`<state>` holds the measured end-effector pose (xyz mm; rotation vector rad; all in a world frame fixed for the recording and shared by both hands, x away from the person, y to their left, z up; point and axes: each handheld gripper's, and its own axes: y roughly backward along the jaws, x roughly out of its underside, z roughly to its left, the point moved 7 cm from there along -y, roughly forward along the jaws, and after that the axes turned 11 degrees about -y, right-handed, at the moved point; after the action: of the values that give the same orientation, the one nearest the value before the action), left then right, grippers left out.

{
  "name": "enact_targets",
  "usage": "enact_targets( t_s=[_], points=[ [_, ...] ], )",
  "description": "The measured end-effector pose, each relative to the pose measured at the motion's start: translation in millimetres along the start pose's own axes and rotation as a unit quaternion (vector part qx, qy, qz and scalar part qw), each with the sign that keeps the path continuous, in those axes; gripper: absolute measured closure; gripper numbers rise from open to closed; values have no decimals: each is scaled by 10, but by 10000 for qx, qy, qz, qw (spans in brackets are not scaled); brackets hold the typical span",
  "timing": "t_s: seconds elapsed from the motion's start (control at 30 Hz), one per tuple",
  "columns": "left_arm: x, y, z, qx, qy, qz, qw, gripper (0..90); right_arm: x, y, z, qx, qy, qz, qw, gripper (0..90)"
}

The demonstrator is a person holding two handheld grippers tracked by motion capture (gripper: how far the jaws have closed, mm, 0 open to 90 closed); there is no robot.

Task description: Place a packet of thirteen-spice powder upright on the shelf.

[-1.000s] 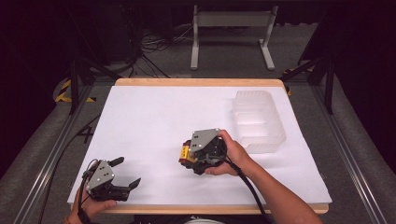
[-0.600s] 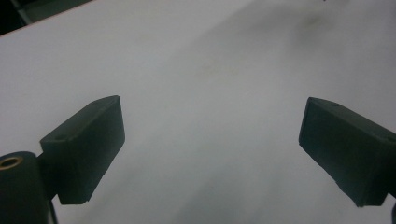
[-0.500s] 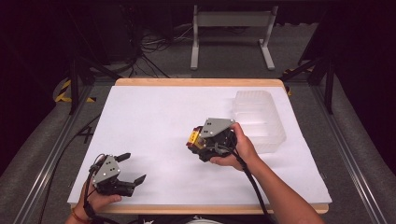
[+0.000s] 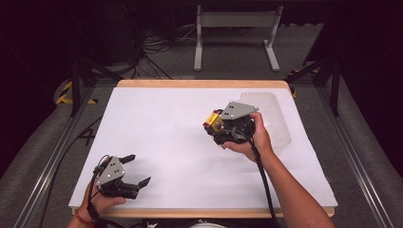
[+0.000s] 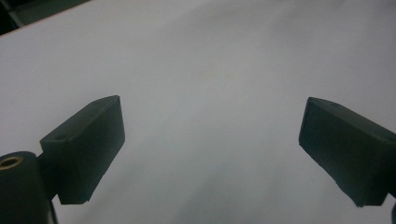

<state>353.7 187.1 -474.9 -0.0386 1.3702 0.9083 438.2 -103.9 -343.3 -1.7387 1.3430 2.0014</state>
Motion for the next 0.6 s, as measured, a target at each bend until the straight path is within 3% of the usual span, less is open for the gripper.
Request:
enact_targets(
  t_s=[0.27,0.6],
  points=[
    [12,16,-2,-16,18,11,10000,77,-35,70,-278,434,-298,-239,9983,325],
    [19,26,0,-19,15,2,10000,80,22,130,-741,1091,-866,-462,9892,325]
  ],
)
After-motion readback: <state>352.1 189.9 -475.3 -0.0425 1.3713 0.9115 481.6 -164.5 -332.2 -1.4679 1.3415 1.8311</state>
